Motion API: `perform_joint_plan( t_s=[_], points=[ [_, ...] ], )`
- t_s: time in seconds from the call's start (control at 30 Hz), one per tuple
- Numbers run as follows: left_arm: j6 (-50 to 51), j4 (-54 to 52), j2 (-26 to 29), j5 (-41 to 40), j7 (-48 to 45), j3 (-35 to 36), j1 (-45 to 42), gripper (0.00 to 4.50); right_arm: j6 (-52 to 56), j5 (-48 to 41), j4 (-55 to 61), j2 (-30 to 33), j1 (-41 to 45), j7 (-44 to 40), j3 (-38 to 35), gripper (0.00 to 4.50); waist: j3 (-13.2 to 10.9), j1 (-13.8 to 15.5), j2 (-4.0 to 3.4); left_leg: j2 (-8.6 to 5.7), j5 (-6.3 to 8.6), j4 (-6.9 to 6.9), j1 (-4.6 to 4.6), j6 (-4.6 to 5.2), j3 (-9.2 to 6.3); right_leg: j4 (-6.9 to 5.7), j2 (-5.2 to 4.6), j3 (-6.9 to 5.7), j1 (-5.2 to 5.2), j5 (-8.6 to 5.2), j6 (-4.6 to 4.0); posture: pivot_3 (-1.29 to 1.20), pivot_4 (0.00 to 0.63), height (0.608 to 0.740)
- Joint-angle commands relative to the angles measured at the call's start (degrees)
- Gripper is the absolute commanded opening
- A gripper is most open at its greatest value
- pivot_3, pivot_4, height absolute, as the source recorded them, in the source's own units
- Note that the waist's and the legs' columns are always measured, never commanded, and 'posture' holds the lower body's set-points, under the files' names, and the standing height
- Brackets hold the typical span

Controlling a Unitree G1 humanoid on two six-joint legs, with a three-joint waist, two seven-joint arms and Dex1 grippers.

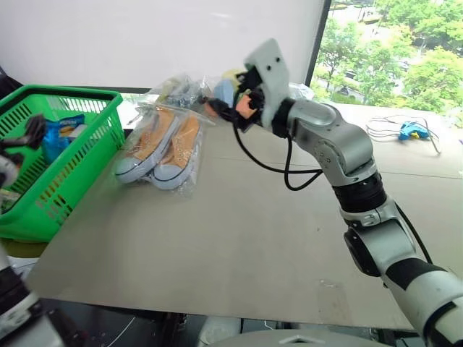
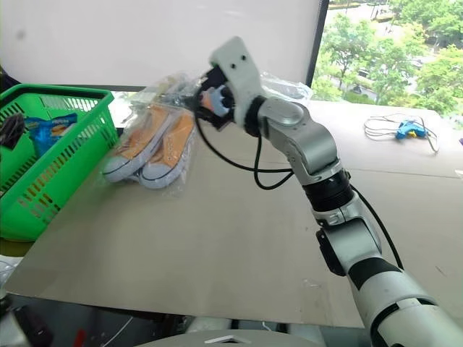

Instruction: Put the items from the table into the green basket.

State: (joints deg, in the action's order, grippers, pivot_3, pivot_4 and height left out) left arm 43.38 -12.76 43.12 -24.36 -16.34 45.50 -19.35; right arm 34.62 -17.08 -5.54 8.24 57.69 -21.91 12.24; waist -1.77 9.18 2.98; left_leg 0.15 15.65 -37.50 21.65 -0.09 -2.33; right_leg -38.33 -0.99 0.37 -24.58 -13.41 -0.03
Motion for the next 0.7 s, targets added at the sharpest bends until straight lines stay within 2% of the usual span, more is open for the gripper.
perform_joint_plan(
  t_s=[0.03, 0.1, 0.17, 0.27, 0.37, 0.5, 0.57, 0.6, 0.63, 0.7],
  points=[
    [3.0, -8.7, -5.6, -4.9, 5.2, -3.9, -4.6, 4.45, -4.1, 2.9, 2.2, 2.4, -2.9, 1.2, -3.3, 4.50, 0.1, -0.2, 0.14, 0.01, 0.00, 0.01, 0.00, 0.01, 0.01, -0.05, 0.01, 0.03, 0.00, 0.00, -0.01, 0.24, 0.000, 0.740],
    [3.6, -11.1, -8.7, -6.5, 5.6, -7.7, -5.9, 4.45, -3.9, 3.8, 4.1, 5.2, -6.0, -0.1, -3.8, 4.50, 0.2, -0.5, -0.02, 0.00, 0.00, 0.04, 0.01, 0.01, 0.04, -0.05, 0.00, 0.09, -0.04, 0.00, -0.01, 0.21, 0.000, 0.740],
    [7.1, -16.8, -11.4, -12.7, 3.6, -9.4, -2.8, 4.45, -0.6, 3.3, 14.4, 10.1, -15.7, -1.7, -4.5, 4.50, 0.4, -0.7, 0.02, 0.02, 0.00, 0.08, 0.08, 0.02, 0.01, 0.08, 0.04, 0.05, -0.04, 0.00, -0.01, 0.17, 0.000, 0.740],
    [9.4, -19.3, -13.8, -15.5, 2.9, -15.3, -1.5, 4.45, -2.5, 2.2, 15.1, 15.2, -21.6, -5.4, -7.3, 4.50, 0.3, -1.9, -0.10, 0.04, 0.11, 0.07, 0.13, 0.19, 0.13, 0.24, 0.02, 0.13, -0.04, 0.00, -0.01, 0.14, 0.000, 0.740],
    [11.9, -24.8, -12.0, -19.7, -0.7, -15.6, 6.8, 4.45, 0.0, 1.1, 21.0, 18.2, -29.6, -5.2, -10.3, 4.50, 0.3, -4.4, -0.44, 0.07, 0.11, 0.09, 0.05, 0.21, 0.38, 0.24, 0.09, 0.40, -0.04, 0.01, -0.01, 0.11, 0.000, 0.740],
    [13.5, -27.2, -10.1, -24.1, -3.1, -16.1, 11.6, 4.45, 1.3, -0.7, 25.5, 22.3, -37.2, -7.4, -14.5, 4.50, 0.2, -6.2, -0.64, 0.23, 0.11, 0.09, -0.05, 0.22, 0.40, 0.23, 0.42, 0.50, -0.01, -0.01, -0.04, 0.07, 0.000, 0.740],
    [12.6, -26.5, -9.4, -22.9, -4.7, -17.7, 15.3, 4.45, -0.5, -0.8, 25.0, 24.4, -40.8, -9.2, -16.3, 4.50, 0.0, -6.9, -0.99, 0.23, 0.10, 0.05, -0.24, 0.21, 0.39, 0.23, 0.57, 0.53, 0.20, -0.03, -0.06, 0.00, 0.002, 0.740],
    [12.2, -26.1, -9.4, -22.1, -4.8, -18.4, 17.1, 4.45, -1.3, -0.7, 24.4, 25.2, -42.2, -9.7, -17.4, 4.50, -0.3, -7.4, -1.39, 0.23, 0.10, 0.04, -0.50, 0.21, 0.43, 0.30, 0.67, 0.56, 0.45, -0.04, -0.05, 0.00, 0.002, 0.740],
    [12.2, -26.8, -9.9, -22.5, -4.6, -18.0, 19.6, 4.45, -1.0, -1.6, 25.0, 25.9, -43.4, -10.1, -19.1, 4.50, -0.4, -7.8, -1.56, 0.22, 0.12, 0.06, -1.16, 0.23, 0.58, 0.43, 0.94, 0.61, 1.18, -0.14, 0.03, -0.01, 0.001, 0.740],
    [12.0, -27.9, -10.9, -23.5, -4.0, -18.5, 22.0, 4.45, 0.1, -3.7, 24.3, 26.6, -43.4, -10.8, -21.8, 4.50, -0.5, -8.6, -1.75, 0.22, 0.11, 0.05, -1.46, 0.23, 0.80, 0.42, 0.97, 0.81, 1.34, -0.36, 0.05, -0.03, 0.000, 0.740]
  ],
)
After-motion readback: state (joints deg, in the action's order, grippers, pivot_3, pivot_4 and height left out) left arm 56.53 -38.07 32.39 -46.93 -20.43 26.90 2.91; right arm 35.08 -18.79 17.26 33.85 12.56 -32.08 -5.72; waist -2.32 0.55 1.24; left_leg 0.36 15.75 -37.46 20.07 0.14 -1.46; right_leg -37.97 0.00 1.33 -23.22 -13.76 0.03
